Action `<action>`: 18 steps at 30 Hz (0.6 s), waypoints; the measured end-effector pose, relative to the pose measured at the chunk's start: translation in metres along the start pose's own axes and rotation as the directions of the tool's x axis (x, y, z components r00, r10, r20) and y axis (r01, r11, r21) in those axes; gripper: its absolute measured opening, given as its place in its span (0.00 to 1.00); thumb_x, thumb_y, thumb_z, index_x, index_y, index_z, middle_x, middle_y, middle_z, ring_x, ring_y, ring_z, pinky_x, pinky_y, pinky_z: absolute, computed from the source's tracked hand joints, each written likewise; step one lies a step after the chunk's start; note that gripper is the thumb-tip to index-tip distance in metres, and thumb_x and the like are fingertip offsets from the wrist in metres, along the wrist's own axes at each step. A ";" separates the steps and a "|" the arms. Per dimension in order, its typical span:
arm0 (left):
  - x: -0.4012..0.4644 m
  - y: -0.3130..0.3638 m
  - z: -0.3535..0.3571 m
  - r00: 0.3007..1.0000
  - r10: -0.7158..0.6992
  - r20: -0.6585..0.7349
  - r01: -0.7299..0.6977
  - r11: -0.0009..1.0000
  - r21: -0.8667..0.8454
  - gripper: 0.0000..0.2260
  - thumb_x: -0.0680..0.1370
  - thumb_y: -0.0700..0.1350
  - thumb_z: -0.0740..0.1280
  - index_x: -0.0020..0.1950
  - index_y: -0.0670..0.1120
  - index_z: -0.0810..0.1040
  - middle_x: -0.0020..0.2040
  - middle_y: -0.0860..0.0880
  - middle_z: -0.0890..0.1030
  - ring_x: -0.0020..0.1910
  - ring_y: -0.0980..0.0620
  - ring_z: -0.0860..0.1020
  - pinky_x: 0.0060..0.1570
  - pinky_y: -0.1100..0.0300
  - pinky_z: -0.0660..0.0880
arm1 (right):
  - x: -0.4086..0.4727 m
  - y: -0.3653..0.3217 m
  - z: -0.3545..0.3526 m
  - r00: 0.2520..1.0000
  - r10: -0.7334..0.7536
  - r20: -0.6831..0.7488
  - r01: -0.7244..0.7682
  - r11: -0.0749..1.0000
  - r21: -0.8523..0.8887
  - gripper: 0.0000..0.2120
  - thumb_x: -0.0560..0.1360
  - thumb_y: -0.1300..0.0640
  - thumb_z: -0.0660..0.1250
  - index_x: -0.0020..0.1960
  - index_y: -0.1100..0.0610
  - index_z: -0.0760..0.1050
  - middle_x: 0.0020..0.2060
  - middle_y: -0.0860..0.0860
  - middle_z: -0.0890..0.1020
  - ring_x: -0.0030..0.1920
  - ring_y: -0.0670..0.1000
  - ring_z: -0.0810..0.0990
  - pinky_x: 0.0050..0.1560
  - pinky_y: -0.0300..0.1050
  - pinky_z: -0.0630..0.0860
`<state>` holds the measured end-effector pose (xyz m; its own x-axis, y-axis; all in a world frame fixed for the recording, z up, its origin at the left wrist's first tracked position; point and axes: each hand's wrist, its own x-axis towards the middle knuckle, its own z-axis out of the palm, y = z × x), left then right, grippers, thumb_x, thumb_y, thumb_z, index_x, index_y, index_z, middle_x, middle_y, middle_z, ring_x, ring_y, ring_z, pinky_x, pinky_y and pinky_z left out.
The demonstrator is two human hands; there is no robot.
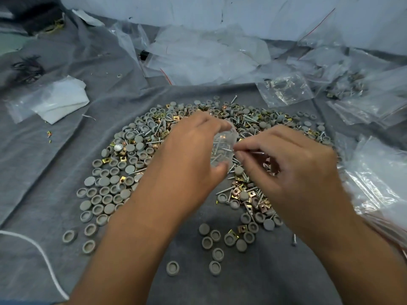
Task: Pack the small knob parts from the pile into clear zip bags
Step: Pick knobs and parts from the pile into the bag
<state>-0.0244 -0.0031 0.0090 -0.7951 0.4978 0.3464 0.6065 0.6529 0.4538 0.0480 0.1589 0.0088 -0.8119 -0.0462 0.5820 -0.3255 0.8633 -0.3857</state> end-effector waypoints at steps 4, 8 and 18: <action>0.001 0.000 0.004 1.000 0.017 -0.004 -0.017 1.000 -0.005 0.22 0.71 0.48 0.75 0.64 0.52 0.78 0.58 0.57 0.76 0.47 0.60 0.66 0.51 0.64 0.64 | 0.003 -0.006 0.012 0.997 0.018 -0.072 -0.021 0.999 -0.043 0.06 0.76 0.61 0.76 0.52 0.58 0.84 0.45 0.50 0.85 0.44 0.48 0.82 0.47 0.46 0.80; 0.001 -0.002 0.006 1.000 0.017 -0.007 -0.017 1.000 -0.019 0.22 0.70 0.46 0.75 0.64 0.52 0.78 0.57 0.57 0.75 0.46 0.60 0.66 0.50 0.65 0.64 | 0.004 -0.010 0.021 0.995 0.026 -0.095 -0.027 1.000 -0.003 0.03 0.76 0.63 0.75 0.49 0.60 0.83 0.45 0.51 0.85 0.47 0.51 0.84 0.49 0.49 0.79; 0.000 0.001 0.000 1.000 -0.023 0.001 0.023 1.000 -0.010 0.24 0.71 0.50 0.76 0.66 0.55 0.76 0.55 0.61 0.73 0.47 0.61 0.67 0.52 0.66 0.65 | 0.008 -0.003 0.011 0.977 0.131 -0.169 -0.112 0.987 0.117 0.06 0.75 0.61 0.77 0.47 0.54 0.82 0.42 0.44 0.82 0.43 0.42 0.81 0.42 0.33 0.75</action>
<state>-0.0235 -0.0027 0.0093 -0.8086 0.4838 0.3348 0.5883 0.6582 0.4697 0.0374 0.1500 0.0064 -0.7535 0.1529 0.6394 -0.2874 0.7981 -0.5296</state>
